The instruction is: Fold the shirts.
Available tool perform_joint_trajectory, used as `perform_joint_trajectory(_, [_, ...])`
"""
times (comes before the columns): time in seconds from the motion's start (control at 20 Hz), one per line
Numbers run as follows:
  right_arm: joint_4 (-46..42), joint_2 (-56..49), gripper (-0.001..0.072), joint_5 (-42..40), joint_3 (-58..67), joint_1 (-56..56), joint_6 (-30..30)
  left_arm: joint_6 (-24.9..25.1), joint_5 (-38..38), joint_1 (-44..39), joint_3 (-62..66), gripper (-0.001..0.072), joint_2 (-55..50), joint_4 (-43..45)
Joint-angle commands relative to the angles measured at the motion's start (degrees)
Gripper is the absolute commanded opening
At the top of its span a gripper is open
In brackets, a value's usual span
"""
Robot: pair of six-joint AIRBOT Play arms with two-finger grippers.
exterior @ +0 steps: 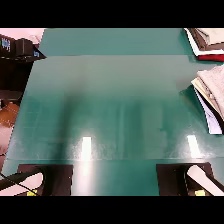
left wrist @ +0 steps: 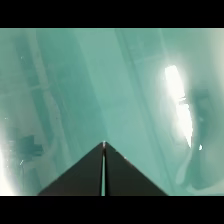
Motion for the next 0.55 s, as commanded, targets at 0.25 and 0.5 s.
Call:
perform_joint_trajectory(0.25, [1.3, 0.3, 0.0014, -3.5, 0.0, 21.9, 0.0, 0.0, 0.5, 0.0, 0.0, 0.0023, 0.0, 0.0])
perform_joint_trajectory(0.5, [1.4, 0.3, 0.0015, -4.0, 0.0, 22.3, 0.0, 0.0, 0.5, 0.0, 0.0, 0.0023, 0.0, 0.0])
